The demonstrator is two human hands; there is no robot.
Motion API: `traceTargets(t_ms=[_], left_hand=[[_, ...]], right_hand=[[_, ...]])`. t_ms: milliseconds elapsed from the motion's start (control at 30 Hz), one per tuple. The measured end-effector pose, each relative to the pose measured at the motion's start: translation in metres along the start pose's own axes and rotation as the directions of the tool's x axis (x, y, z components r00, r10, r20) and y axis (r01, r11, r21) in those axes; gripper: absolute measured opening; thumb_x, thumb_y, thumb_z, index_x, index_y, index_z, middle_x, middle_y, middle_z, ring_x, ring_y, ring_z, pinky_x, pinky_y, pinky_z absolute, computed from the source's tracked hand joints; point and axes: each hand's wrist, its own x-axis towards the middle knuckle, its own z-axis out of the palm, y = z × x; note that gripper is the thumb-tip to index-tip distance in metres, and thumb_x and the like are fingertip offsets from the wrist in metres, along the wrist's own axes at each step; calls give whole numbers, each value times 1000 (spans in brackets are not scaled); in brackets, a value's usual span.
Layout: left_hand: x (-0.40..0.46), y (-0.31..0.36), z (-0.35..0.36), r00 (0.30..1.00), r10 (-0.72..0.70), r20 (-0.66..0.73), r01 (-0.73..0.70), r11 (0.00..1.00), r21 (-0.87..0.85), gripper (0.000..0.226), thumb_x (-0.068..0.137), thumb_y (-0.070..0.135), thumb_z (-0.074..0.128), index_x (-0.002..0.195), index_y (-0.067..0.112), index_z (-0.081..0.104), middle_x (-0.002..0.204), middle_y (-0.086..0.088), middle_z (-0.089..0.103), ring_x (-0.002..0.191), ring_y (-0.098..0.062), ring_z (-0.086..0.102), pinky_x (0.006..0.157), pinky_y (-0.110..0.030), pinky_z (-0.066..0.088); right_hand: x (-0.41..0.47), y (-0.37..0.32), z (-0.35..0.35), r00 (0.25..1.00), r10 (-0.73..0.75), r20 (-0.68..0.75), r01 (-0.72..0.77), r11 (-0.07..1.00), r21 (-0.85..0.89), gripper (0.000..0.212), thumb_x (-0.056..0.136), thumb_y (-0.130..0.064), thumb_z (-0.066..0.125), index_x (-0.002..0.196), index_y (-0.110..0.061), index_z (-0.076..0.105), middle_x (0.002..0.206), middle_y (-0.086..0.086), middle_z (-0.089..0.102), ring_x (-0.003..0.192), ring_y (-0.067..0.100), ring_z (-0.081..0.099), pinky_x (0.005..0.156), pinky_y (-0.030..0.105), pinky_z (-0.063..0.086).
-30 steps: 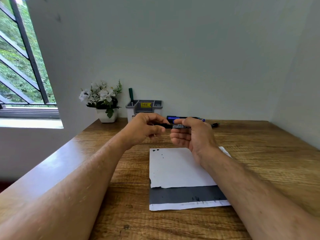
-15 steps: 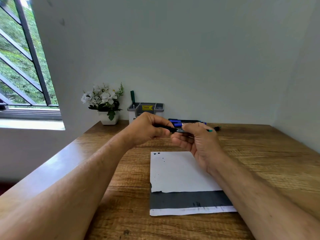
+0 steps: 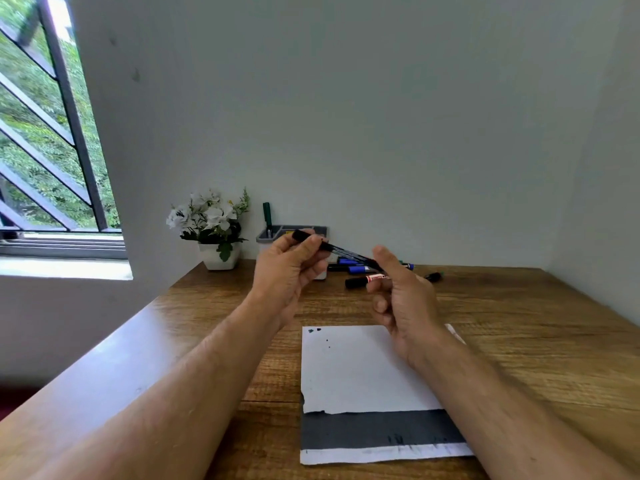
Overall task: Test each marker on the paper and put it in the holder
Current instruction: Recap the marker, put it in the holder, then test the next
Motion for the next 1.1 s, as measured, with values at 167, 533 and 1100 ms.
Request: traceTargets(t_ms=[167, 533, 1100], left_hand=[[21, 23, -6, 961, 258, -96, -229, 944, 240, 19, 90, 8, 68, 104, 19, 74, 97, -2, 71, 86, -13, 71, 71, -25, 60], [103, 81, -3, 761, 631, -150, -369, 611, 700, 37, 93, 14, 66, 128, 25, 66, 117, 2, 70, 110, -15, 63, 101, -35, 51], [119, 29, -30, 846, 513, -147, 16, 251, 968, 40, 86, 27, 75, 119, 18, 55, 112, -8, 68, 97, -24, 62, 86, -38, 52]], right_hand=[[-2, 6, 2, 999, -4, -36, -4, 977, -215, 25, 87, -39, 73, 86, -14, 69, 67, 1, 65, 39, 8, 46, 35, 21, 33], [-11, 18, 14, 997, -26, 78, 56, 909, -412, 36, 91, -42, 68, 78, -9, 72, 56, -2, 60, 38, 6, 44, 38, 21, 37], [-9, 25, 19, 993, -49, 107, 96, 865, -493, 41, 89, -48, 67, 73, -10, 70, 58, -4, 58, 54, 10, 50, 57, 29, 41]])
